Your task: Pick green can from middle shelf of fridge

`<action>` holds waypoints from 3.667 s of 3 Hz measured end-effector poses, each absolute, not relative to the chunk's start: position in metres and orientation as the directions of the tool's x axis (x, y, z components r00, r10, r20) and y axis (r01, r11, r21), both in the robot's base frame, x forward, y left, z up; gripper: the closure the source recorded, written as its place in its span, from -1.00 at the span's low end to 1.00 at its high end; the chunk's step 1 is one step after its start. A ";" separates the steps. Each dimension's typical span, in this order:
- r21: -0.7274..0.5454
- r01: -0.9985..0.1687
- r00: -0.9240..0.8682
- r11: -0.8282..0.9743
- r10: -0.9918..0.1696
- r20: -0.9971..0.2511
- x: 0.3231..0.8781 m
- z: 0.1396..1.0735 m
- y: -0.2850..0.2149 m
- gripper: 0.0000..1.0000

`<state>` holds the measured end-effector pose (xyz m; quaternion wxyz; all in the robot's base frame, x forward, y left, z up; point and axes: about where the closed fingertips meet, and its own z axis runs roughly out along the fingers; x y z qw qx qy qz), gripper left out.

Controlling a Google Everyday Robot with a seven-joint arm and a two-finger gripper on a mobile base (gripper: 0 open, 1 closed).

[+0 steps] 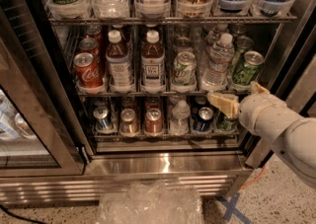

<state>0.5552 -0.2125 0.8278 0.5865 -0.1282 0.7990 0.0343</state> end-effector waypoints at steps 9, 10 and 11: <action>-0.136 0.058 -0.130 0.989 -0.128 -0.983 0.582 0.840 -0.261 -0.32; -0.114 0.072 -0.117 0.991 -0.105 -0.988 0.593 0.840 -0.265 -0.30; -0.090 0.082 -0.111 0.993 -0.080 -0.991 0.602 0.838 -0.269 -0.26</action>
Offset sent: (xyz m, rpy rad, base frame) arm 0.0301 -0.0130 -0.0077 0.0296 -0.0940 -0.0562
